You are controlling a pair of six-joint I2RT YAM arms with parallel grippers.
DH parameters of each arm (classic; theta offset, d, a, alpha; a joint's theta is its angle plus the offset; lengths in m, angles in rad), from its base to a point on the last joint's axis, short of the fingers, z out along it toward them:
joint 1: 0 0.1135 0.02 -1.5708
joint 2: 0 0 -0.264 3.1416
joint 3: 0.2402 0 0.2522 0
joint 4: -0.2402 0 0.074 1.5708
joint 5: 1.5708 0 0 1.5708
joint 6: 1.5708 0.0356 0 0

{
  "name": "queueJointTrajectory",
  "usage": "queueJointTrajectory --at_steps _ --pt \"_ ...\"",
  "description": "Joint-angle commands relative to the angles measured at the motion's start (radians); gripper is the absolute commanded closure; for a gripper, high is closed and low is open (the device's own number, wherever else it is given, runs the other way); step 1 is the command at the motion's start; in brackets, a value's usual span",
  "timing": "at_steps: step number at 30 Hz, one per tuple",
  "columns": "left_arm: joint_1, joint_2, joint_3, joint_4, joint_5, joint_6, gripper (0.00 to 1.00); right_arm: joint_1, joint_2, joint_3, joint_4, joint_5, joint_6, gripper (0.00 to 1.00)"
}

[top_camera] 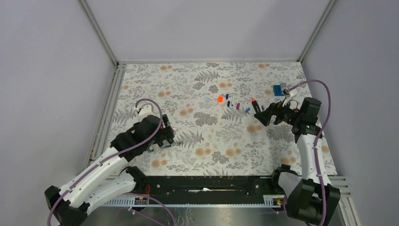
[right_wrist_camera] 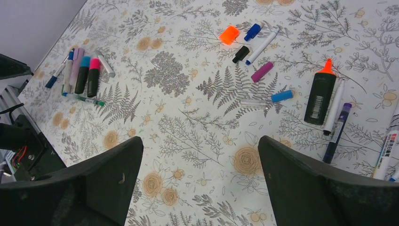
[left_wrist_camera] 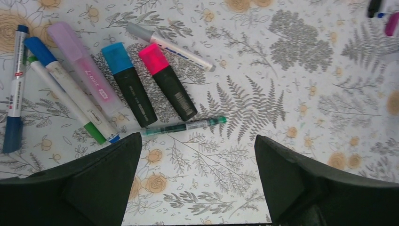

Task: Open the pen caps
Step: Pick up the pen from the center of the board.

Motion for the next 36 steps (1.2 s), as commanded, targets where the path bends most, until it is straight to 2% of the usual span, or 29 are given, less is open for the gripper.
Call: queueJointTrajectory --at_steps 1,8,13,15,17,21,27,30,36 --pt "0.004 0.079 -0.017 0.044 -0.075 0.013 0.01 -0.004 0.013 -0.008 0.044 -0.03 0.017 0.0" --pt "0.004 0.246 -0.036 0.166 -0.052 -0.014 0.01 -0.007 0.029 -0.011 0.044 -0.025 0.014 0.0" --pt "0.004 0.359 -0.009 0.184 -0.089 -0.181 0.02 -0.009 0.042 -0.013 0.044 -0.022 0.01 0.0" --pt "0.004 0.408 -0.002 0.179 -0.091 -0.254 0.08 -0.009 0.047 -0.013 0.044 -0.021 0.01 0.0" --pt "0.005 0.467 0.019 0.129 -0.118 -0.339 0.19 -0.01 0.05 -0.015 0.044 -0.019 0.007 0.0" --pt "0.01 0.579 0.083 0.035 -0.18 -0.42 0.29 -0.013 0.057 -0.016 0.044 -0.017 0.006 0.01" --pt "0.034 0.662 0.118 0.066 -0.175 -0.386 0.34 -0.016 0.065 -0.018 0.045 -0.013 0.003 0.01" --pt "0.061 0.678 0.109 0.099 -0.15 -0.364 0.39 -0.018 0.067 -0.019 0.044 -0.012 0.003 0.01" --pt "0.106 0.676 0.064 0.164 -0.106 -0.326 0.42 -0.019 0.076 -0.02 0.045 -0.013 0.001 0.0"
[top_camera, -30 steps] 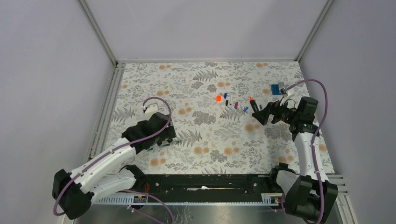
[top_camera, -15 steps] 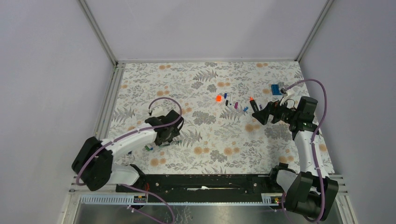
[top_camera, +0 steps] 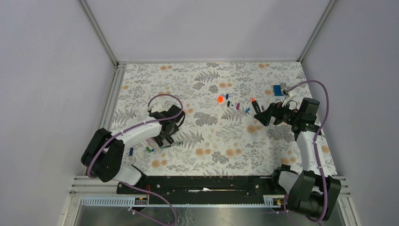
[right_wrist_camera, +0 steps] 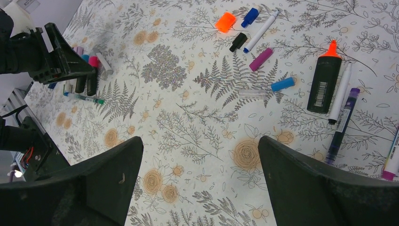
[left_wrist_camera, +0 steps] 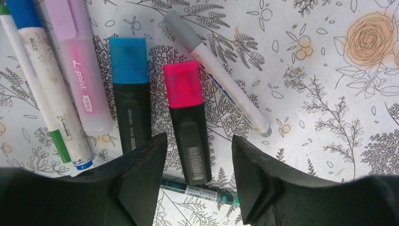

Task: Open the pen caps
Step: Pick up the pen from the center of the board.

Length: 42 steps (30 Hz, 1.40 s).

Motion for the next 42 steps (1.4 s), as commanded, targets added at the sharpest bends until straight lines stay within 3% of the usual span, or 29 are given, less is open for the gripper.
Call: queueJointTrajectory --at_steps 1,13,25,30,34,42 --pt "0.033 -0.003 -0.022 0.078 0.026 0.033 0.42 -0.006 0.008 -0.002 0.027 -0.006 -0.006 0.01" --pt "0.083 0.04 -0.043 0.126 0.076 0.078 0.44 -0.012 0.015 -0.004 0.027 -0.004 -0.008 0.0" --pt "0.097 0.064 -0.095 0.183 0.119 0.083 0.56 -0.017 0.016 -0.005 0.027 -0.005 -0.008 0.0" --pt "0.101 0.067 -0.104 0.187 0.126 0.084 0.66 -0.019 0.016 -0.003 0.027 -0.005 -0.008 0.0" --pt "0.102 0.046 -0.103 0.184 0.134 0.09 0.82 -0.02 0.015 -0.004 0.027 -0.005 -0.008 0.0" --pt "0.101 -0.089 -0.069 0.145 0.156 0.122 0.9 -0.022 0.012 -0.003 0.027 -0.006 -0.01 0.01"
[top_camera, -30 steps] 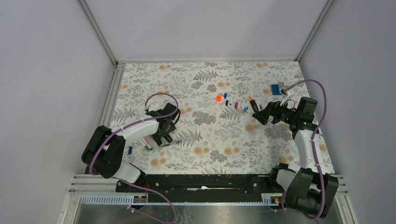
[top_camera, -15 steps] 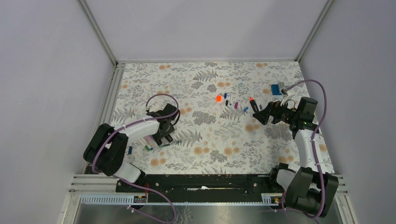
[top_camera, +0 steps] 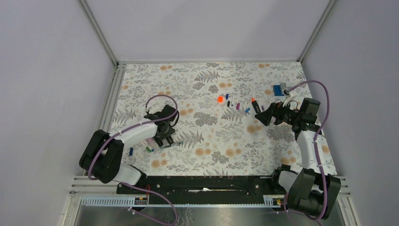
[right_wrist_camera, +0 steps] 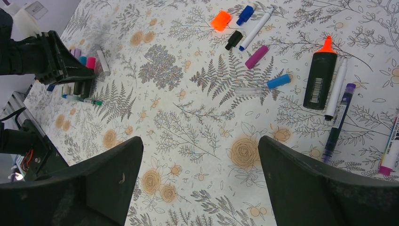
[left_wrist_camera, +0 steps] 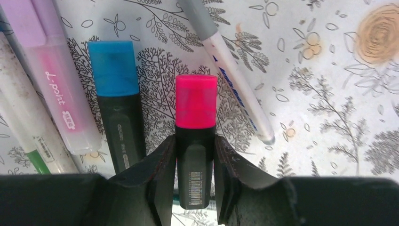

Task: Open the pen caps
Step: Pick up the pen from the center of the board.

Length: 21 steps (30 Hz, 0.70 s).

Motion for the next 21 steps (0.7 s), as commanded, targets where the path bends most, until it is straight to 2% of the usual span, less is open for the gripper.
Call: queueJointTrajectory --at_steps 1,9,16,21 --pt "0.005 -0.109 0.018 -0.022 0.037 0.027 0.91 -0.007 -0.005 -0.002 0.025 -0.008 -0.009 0.0" --pt "0.003 -0.243 0.035 -0.001 0.128 0.071 0.98 -0.007 0.006 -0.009 0.025 -0.032 -0.015 0.0" --pt "0.003 -0.274 0.049 0.125 0.244 0.131 1.0 -0.008 0.004 -0.009 0.025 -0.045 -0.023 0.0" --pt "0.0 -0.264 0.03 0.278 0.366 0.15 1.0 -0.008 0.004 -0.01 0.025 -0.065 -0.024 0.0"
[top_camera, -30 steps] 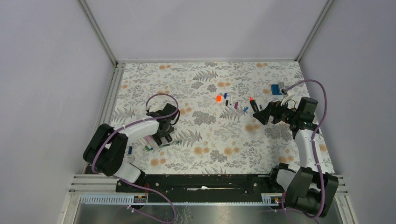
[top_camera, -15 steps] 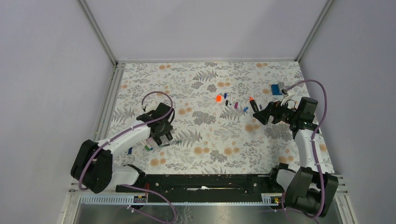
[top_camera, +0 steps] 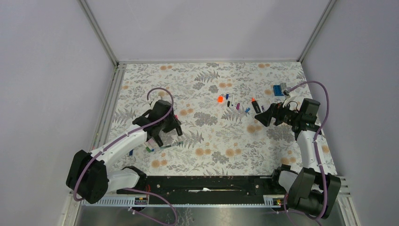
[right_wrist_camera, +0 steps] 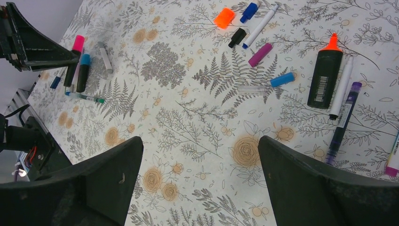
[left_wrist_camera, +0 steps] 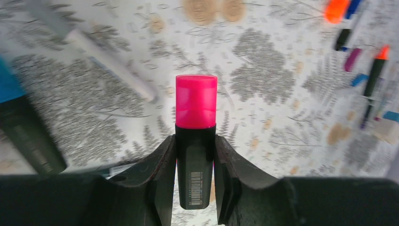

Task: Open the pen caps
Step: Pick up the pen from the center of the board, then open the pen cap from the pen.

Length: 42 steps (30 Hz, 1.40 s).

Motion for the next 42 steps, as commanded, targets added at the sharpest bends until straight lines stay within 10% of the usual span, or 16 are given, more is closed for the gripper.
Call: queueJointTrajectory --at_steps 1,18,42 --pt "-0.003 -0.005 0.021 0.215 0.156 0.031 1.0 -0.005 0.0 -0.004 0.024 -0.06 -0.018 0.0" --pt "-0.181 0.246 0.044 0.766 0.292 -0.029 1.0 0.013 0.047 -0.075 0.195 -0.219 0.111 0.0" --pt "-0.291 0.483 0.138 1.106 0.349 -0.091 1.0 0.148 0.111 -0.096 0.263 -0.224 0.176 0.01"
